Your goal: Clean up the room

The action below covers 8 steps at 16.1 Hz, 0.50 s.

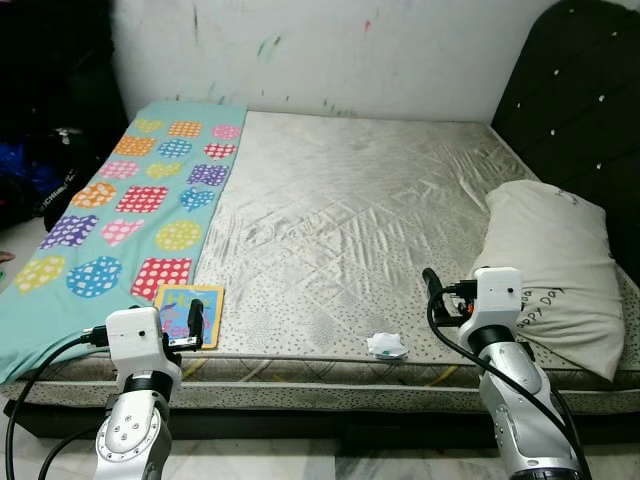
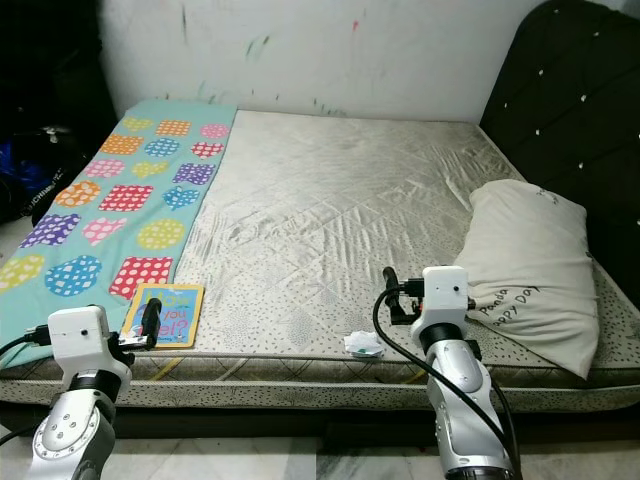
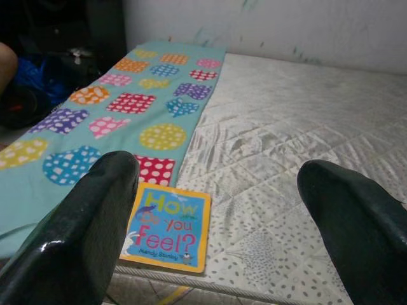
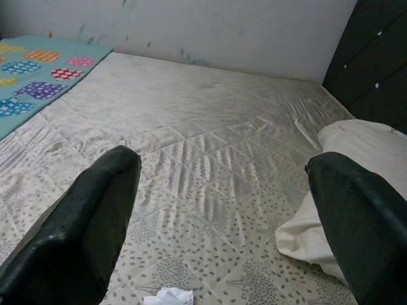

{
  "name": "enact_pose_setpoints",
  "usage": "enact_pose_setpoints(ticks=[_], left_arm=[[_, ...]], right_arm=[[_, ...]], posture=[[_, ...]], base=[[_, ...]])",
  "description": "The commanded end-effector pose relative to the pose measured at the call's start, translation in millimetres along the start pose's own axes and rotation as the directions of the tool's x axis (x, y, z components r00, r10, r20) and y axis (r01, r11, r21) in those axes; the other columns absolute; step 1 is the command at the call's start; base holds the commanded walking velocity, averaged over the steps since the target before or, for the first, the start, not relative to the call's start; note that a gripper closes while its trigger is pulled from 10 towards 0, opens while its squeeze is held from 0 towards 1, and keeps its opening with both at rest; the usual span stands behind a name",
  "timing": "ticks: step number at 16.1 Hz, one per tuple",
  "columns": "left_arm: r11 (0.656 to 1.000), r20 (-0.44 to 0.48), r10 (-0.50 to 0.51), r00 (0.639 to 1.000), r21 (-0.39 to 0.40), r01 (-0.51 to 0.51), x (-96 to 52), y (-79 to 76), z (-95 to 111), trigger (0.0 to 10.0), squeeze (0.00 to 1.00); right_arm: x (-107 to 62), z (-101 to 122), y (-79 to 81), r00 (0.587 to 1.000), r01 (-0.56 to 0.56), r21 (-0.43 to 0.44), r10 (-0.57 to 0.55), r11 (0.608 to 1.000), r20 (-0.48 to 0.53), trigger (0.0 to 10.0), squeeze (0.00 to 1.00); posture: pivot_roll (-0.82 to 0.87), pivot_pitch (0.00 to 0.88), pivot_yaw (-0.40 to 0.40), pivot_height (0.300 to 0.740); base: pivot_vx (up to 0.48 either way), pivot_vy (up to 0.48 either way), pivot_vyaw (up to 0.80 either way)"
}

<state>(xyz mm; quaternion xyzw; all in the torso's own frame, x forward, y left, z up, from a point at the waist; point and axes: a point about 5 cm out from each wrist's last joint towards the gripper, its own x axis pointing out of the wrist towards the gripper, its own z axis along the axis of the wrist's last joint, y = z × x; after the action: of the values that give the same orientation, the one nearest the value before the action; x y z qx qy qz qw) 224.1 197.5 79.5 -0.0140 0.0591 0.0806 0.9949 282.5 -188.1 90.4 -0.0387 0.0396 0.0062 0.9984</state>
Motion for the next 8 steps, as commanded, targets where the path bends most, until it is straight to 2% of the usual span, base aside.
enact_pose_setpoints(ticks=[1,4,8], left_arm=[[1.0,0.005,-0.01,1.0,0.012,0.01,1.9,-2.7,1.6,10.0,0.0],[1.0,0.006,-0.007,1.0,0.008,0.007,1.9,-2.9,1.6,10.0,0.0],[1.0,0.003,-0.009,1.0,0.011,0.009,1.3,-3.2,1.3,10.0,0.0]], right_arm=[[2.0,5.7,-2.8,1.0,0.006,-0.008,-0.006,1.0,0.019,10.0,0.0],[2.0,6.0,-3.1,1.0,0.004,-0.01,-0.004,1.0,0.019,10.0,0.0],[1.4,5.8,-2.7,1.0,0.0,-0.012,0.001,1.0,0.018,10.0,0.0]], posture=[[-0.01,0.0,-0.058,0.74],[-0.01,0.0,-0.061,0.74],[-0.01,0.0,-0.061,0.74]], base=[[0.0,0.0,0.0],[0.0,0.0,0.0],[0.0,-0.36,0.0]])
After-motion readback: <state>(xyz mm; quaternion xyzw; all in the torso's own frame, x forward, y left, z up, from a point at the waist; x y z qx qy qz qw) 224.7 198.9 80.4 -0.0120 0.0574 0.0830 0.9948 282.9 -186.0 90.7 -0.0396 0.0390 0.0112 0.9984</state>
